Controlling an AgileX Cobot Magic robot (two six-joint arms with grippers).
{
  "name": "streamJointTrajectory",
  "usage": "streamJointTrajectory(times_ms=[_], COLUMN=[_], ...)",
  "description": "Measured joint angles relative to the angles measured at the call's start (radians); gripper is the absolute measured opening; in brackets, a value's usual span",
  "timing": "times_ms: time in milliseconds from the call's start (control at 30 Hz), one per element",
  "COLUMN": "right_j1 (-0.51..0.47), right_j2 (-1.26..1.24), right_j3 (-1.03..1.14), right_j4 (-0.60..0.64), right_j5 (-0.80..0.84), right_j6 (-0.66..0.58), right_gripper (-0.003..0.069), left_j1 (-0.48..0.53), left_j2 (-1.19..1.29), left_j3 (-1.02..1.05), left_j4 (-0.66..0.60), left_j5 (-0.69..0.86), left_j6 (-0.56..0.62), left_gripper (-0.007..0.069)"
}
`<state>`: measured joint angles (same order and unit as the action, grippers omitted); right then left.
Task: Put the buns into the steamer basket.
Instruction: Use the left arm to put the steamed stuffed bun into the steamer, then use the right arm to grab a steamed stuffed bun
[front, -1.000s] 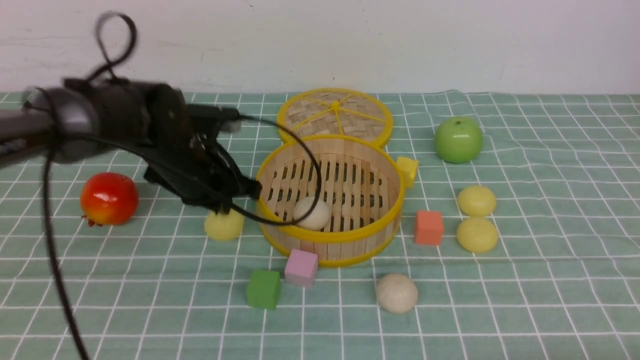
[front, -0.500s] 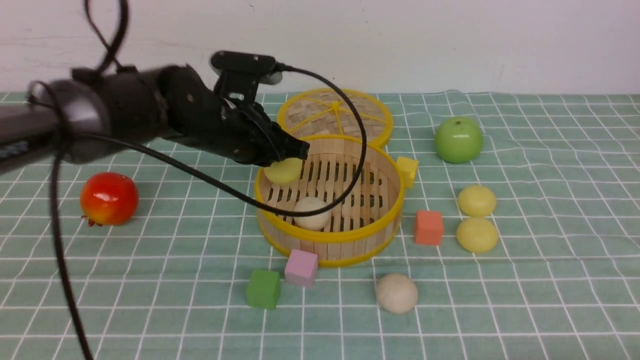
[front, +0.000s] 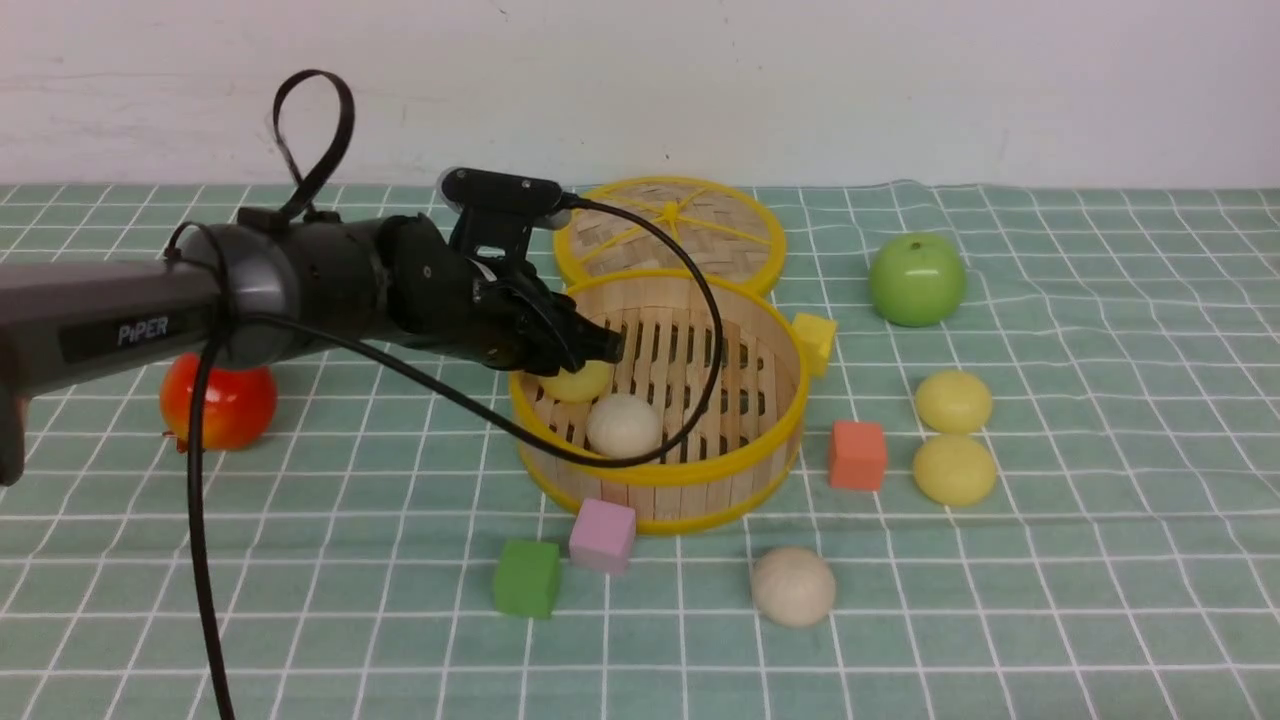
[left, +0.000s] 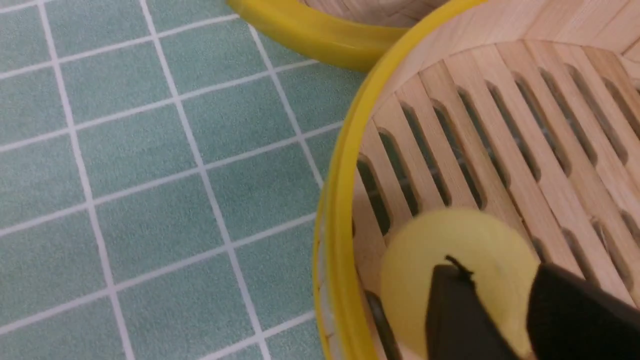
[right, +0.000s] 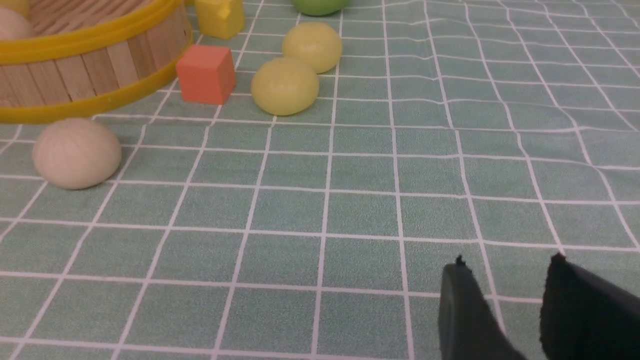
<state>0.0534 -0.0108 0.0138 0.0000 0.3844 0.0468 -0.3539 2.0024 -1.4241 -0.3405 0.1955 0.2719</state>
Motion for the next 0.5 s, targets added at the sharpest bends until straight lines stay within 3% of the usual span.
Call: streamJointTrajectory(times_ms=[167, 300, 400, 500], right_j1=[0.0, 0.0, 0.0, 0.0], right_j2=[0.0, 0.0, 0.0, 0.0], right_j3=[0.0, 0.0, 0.0, 0.0], right_j4=[0.0, 0.0, 0.0, 0.0], right_j5=[0.0, 0.0, 0.0, 0.0], right_j6=[0.0, 0.0, 0.0, 0.0], right_gripper=[0.024, 0.024, 0.024, 0.024], left_j1=[0.0, 0.0, 0.0, 0.0], left_j2=[-0.123, -0.304, -0.526, -0.702], left_j3=[-0.002, -0.004, 0.046, 0.165], left_j4=[-0.003, -0.003, -0.005, -0.013], left_j5=[0.149, 0.294, 0.395, 0.393], left_j6=[0.0, -0.018, -0.064, -0.084], left_gripper=[0.0289, 0.0195, 0.0022, -0.0014])
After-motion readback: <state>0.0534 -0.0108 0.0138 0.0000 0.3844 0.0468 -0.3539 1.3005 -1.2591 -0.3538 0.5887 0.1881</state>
